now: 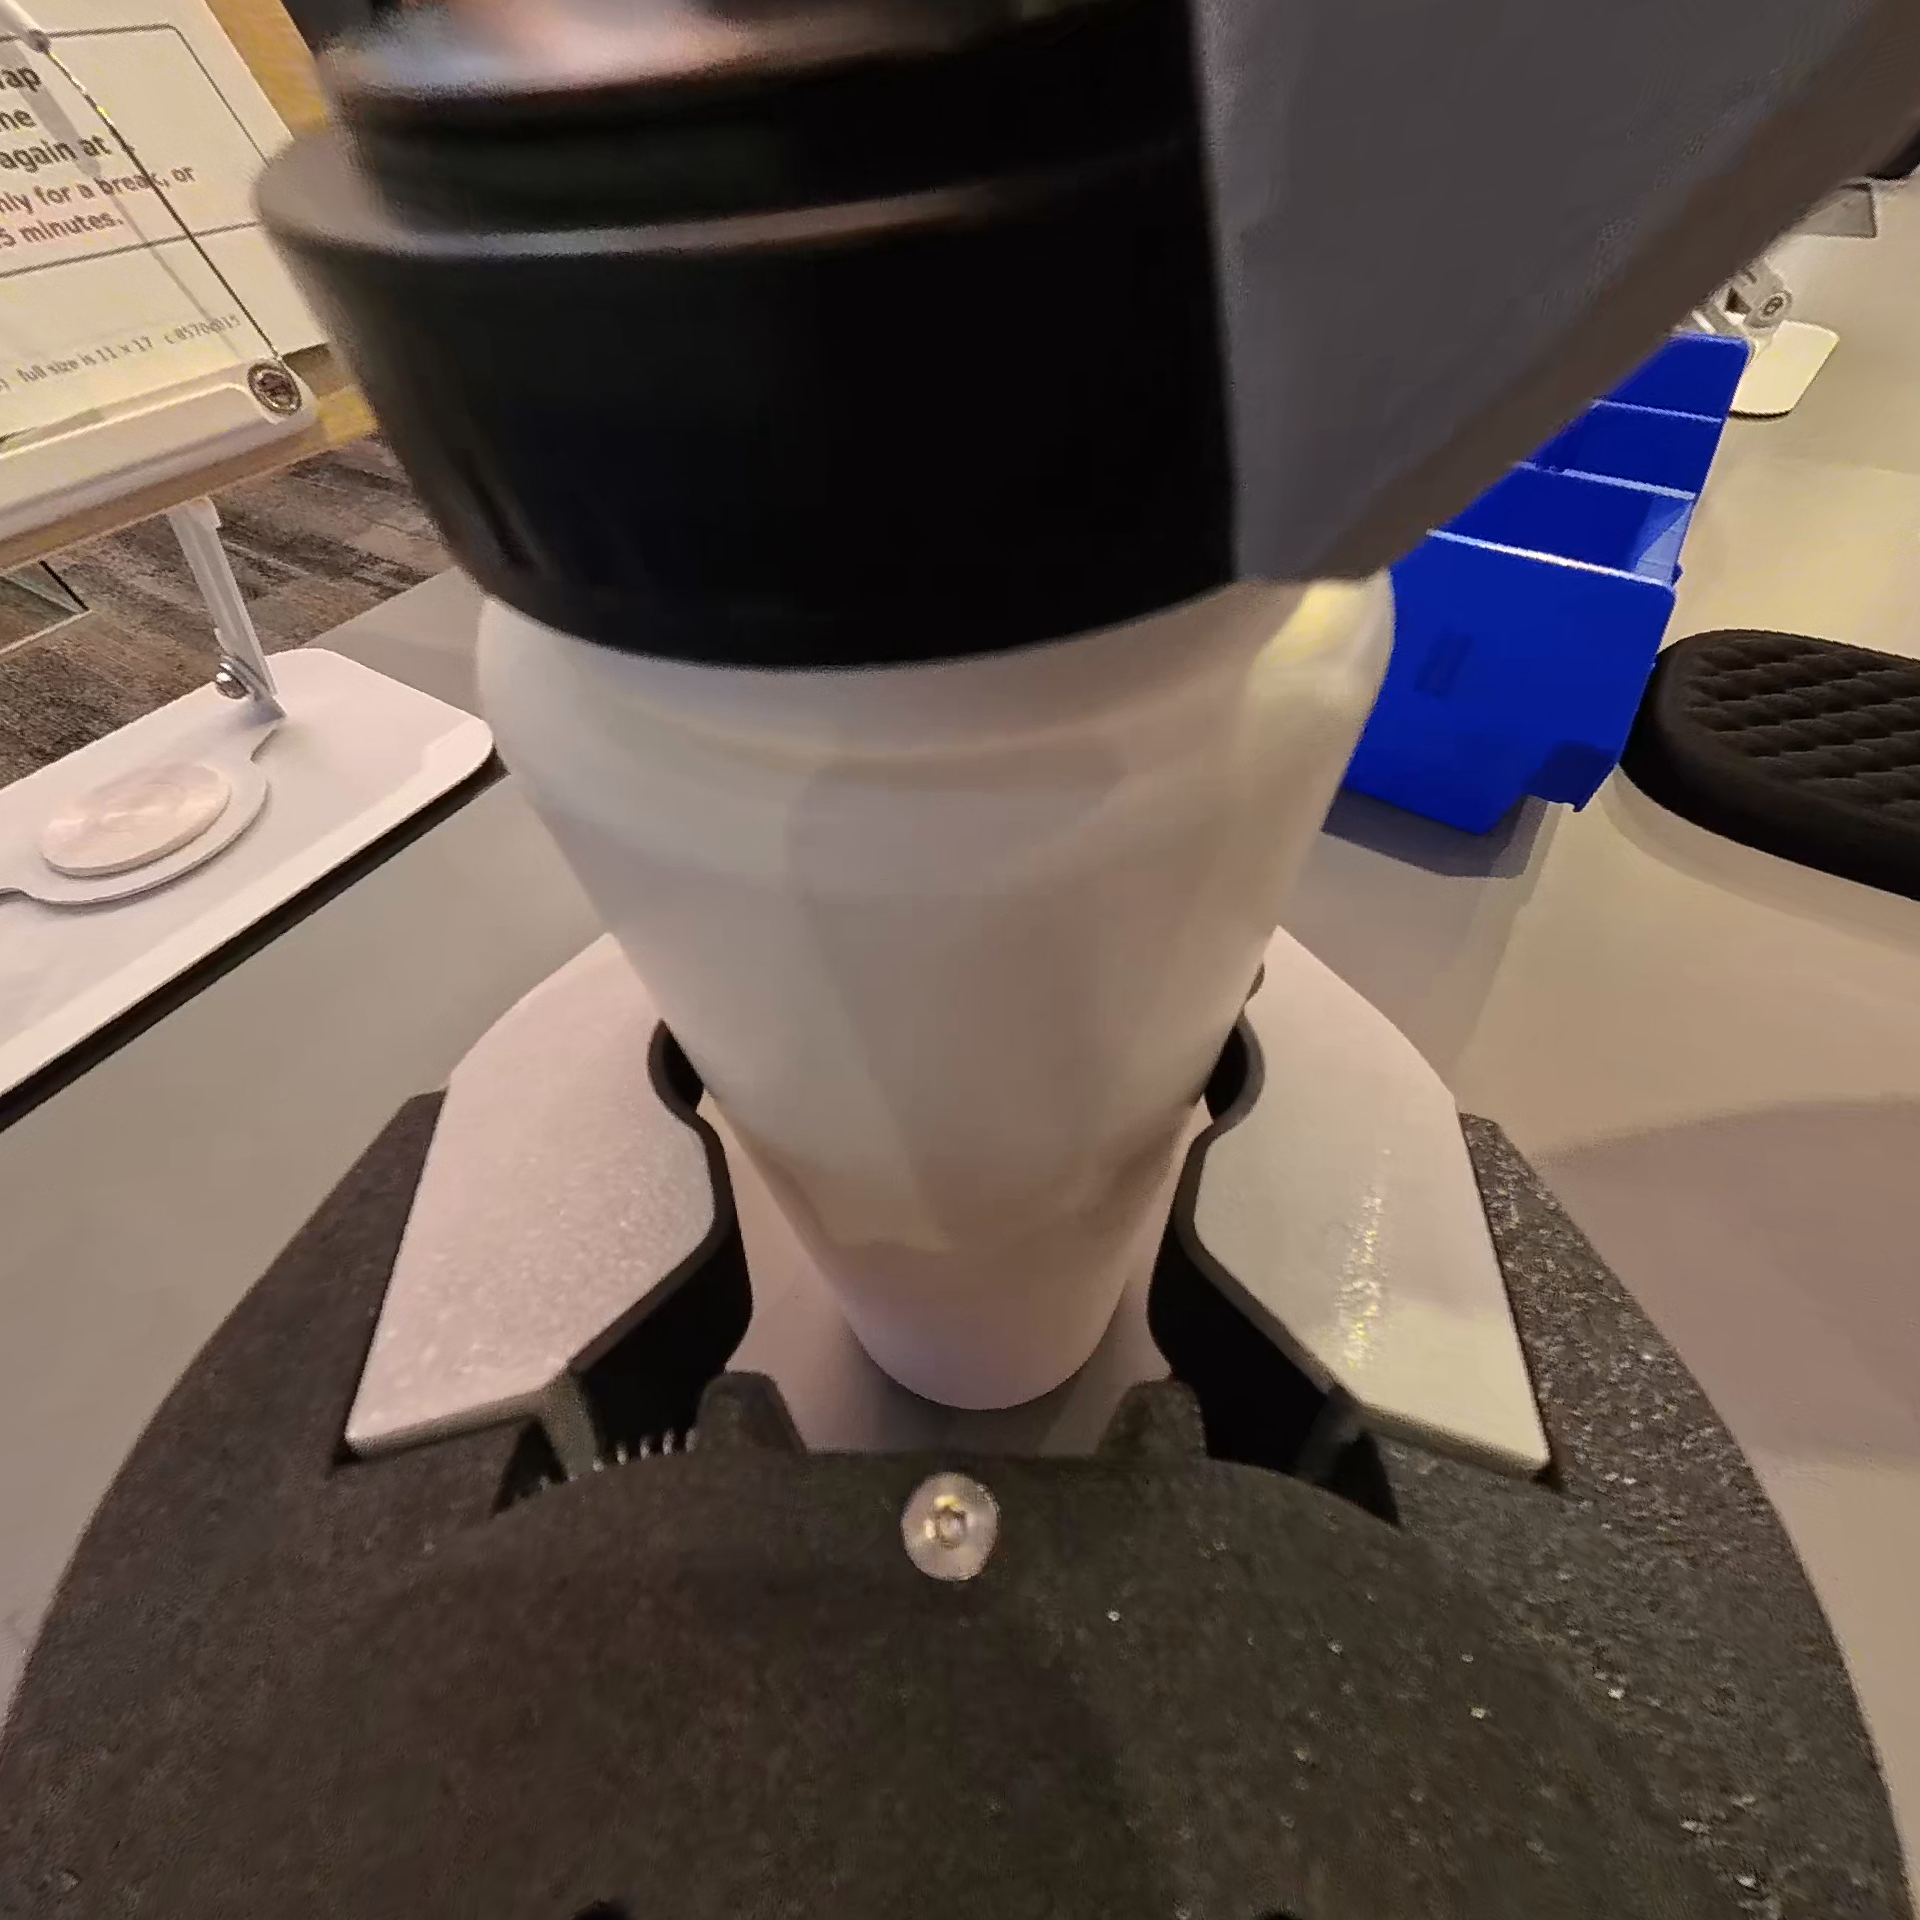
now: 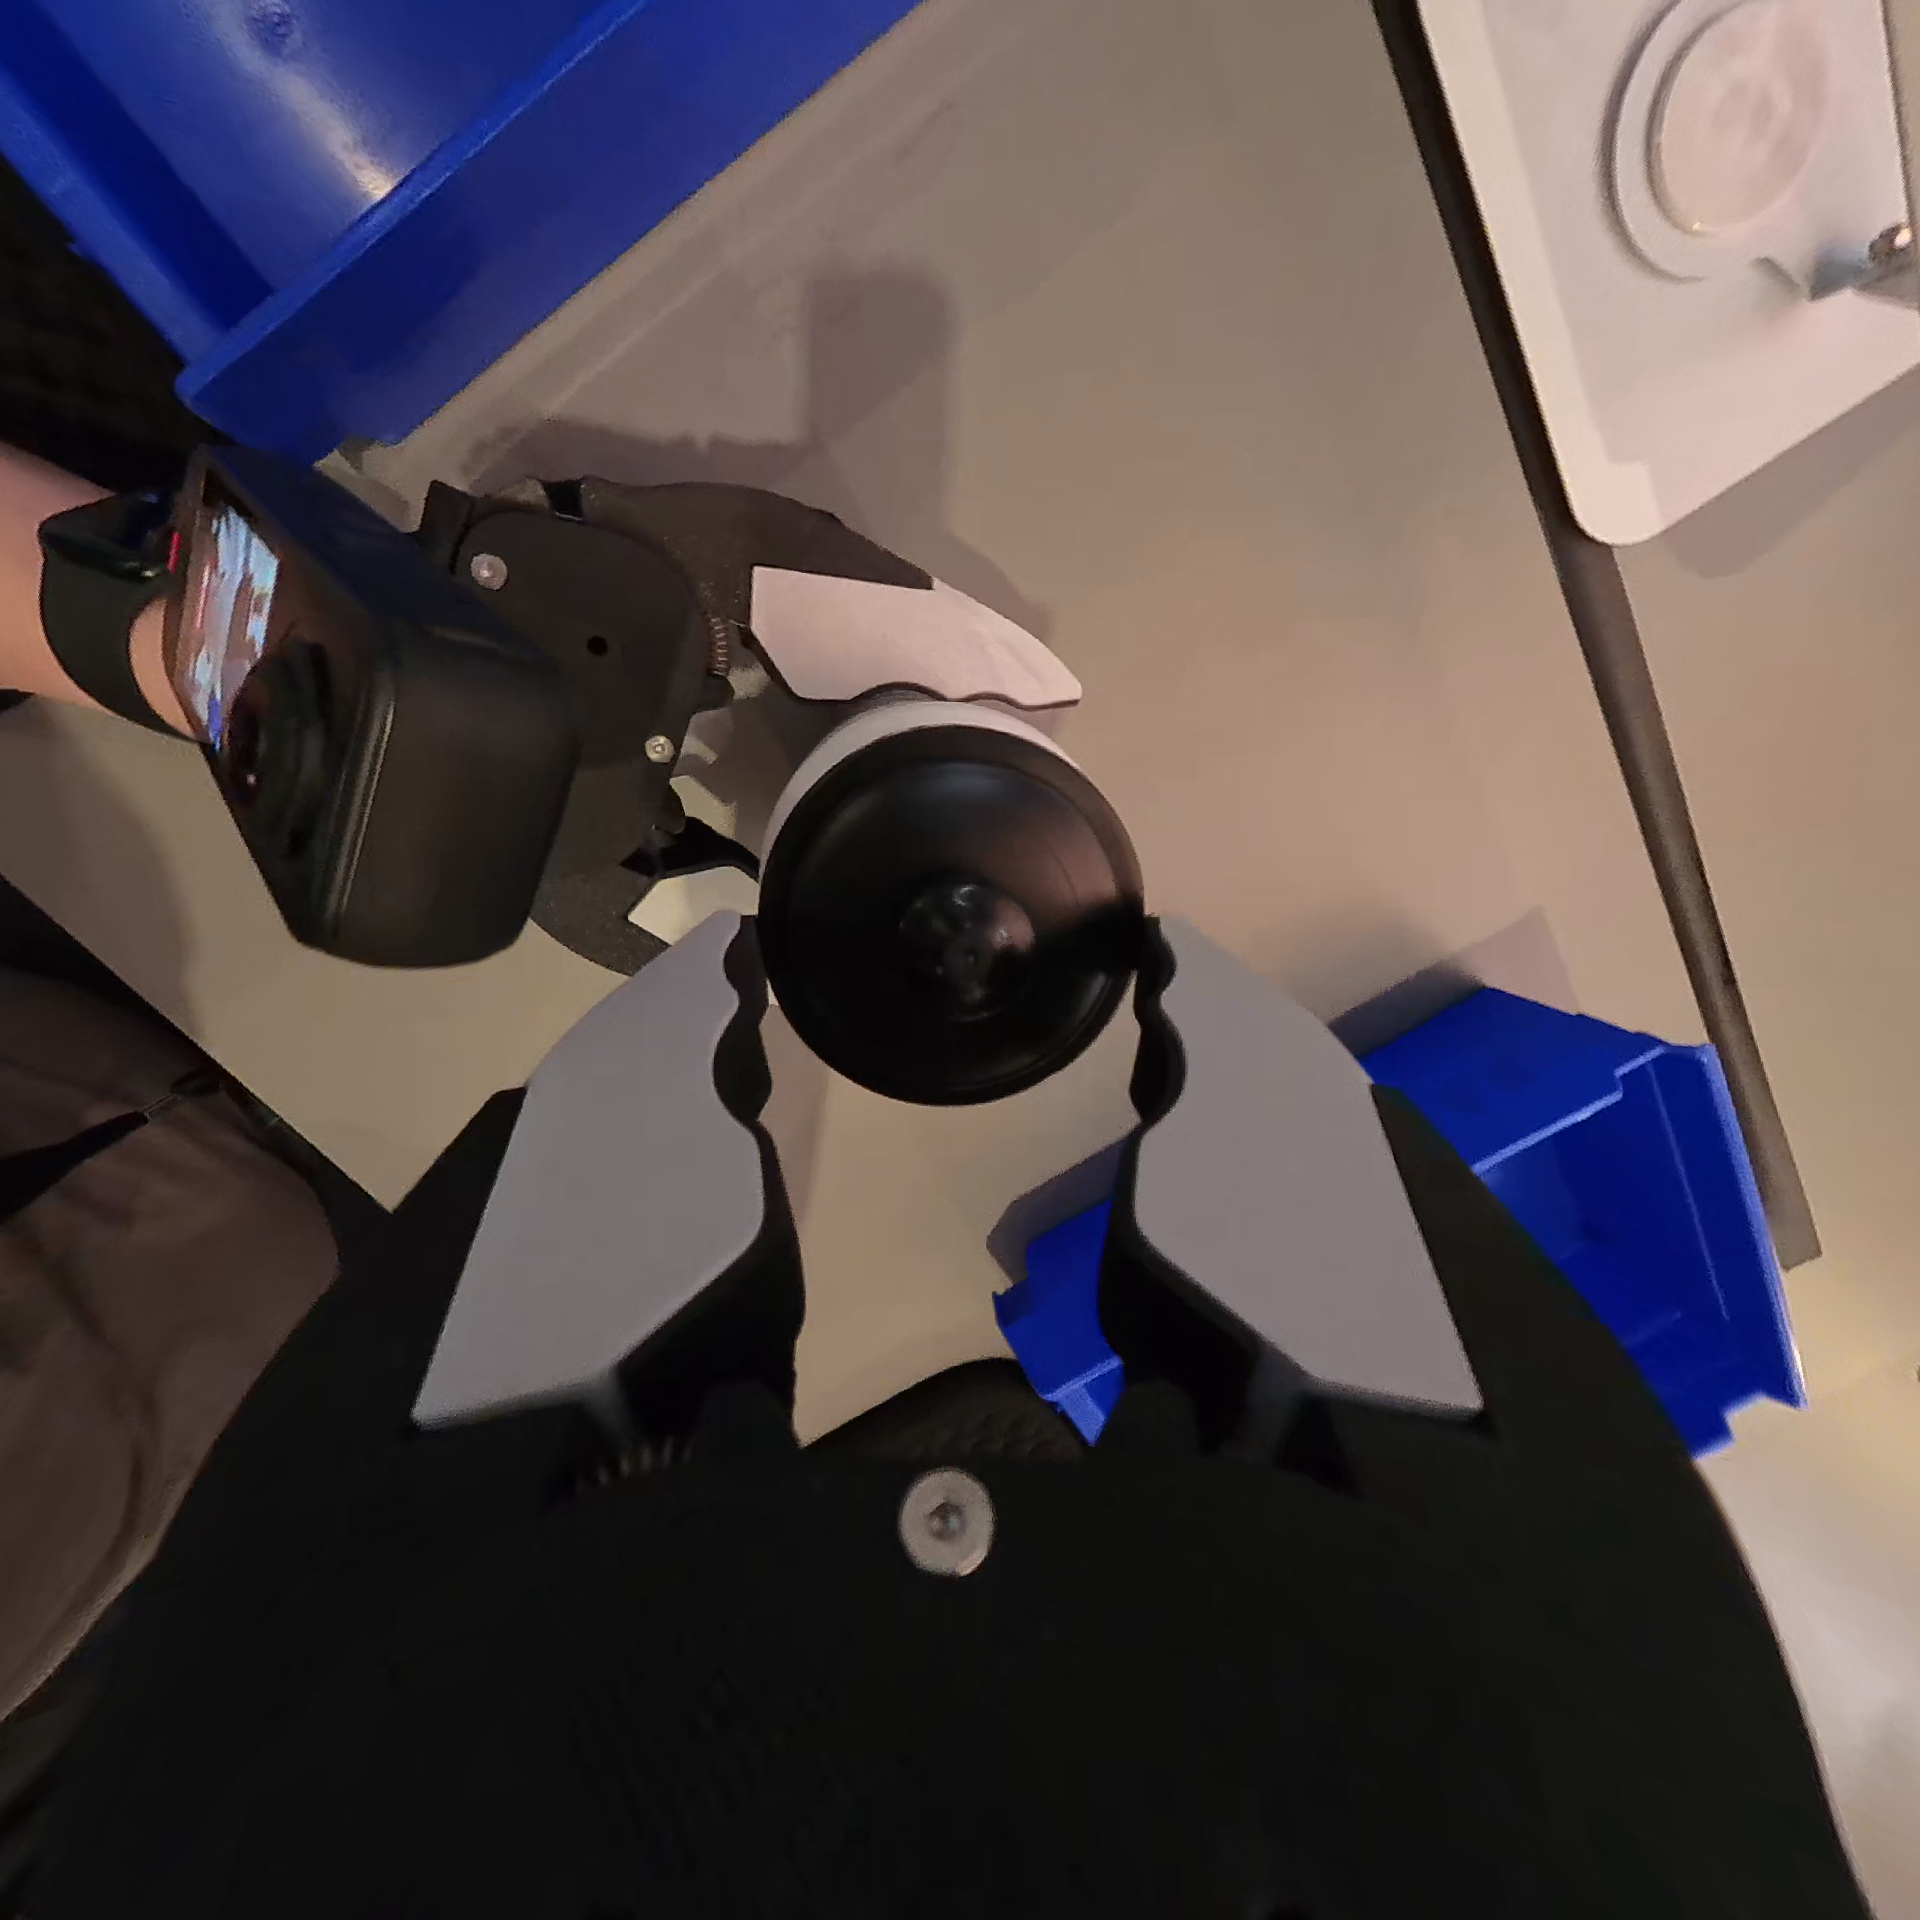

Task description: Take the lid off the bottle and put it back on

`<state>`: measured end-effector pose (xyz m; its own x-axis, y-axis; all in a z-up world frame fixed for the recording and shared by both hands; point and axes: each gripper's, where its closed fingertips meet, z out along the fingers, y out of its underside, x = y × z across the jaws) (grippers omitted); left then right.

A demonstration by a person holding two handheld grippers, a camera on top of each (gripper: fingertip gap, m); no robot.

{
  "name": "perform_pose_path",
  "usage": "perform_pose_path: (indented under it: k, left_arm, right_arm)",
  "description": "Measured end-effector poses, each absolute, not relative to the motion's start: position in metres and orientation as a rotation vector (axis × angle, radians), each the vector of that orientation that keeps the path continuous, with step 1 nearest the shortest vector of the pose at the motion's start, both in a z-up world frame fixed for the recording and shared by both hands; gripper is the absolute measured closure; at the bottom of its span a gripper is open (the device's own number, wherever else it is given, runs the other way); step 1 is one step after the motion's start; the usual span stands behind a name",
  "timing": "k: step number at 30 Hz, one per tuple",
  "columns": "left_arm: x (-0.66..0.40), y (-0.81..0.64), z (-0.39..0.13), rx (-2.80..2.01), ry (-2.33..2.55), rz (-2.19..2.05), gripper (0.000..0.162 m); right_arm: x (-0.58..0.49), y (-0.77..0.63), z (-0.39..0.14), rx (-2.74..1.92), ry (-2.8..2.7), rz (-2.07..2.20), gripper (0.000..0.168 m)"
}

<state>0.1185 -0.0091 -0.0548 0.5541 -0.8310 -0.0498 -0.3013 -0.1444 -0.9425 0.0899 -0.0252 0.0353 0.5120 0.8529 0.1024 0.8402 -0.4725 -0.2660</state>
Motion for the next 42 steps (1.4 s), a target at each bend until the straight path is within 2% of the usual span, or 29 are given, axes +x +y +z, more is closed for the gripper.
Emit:
perform_pose_path:
  k: [20,37,42]
  left_arm:
    - [0.122,-0.014,-0.055,-1.691,1.009,-0.641,0.065]
    - [0.138,-0.046,-0.057,-1.592,1.267,-0.815,0.066]
    - [0.142,-0.047,-0.057,-1.625,1.224,-0.762,0.066]
  right_arm:
    - [0.091,-0.029,0.036,-2.081,-1.806,0.266,0.098]
    - [0.101,-0.054,0.037,-1.673,-2.082,0.557,0.098]
    - [0.107,-0.055,0.037,-1.765,-2.043,0.486,0.098]
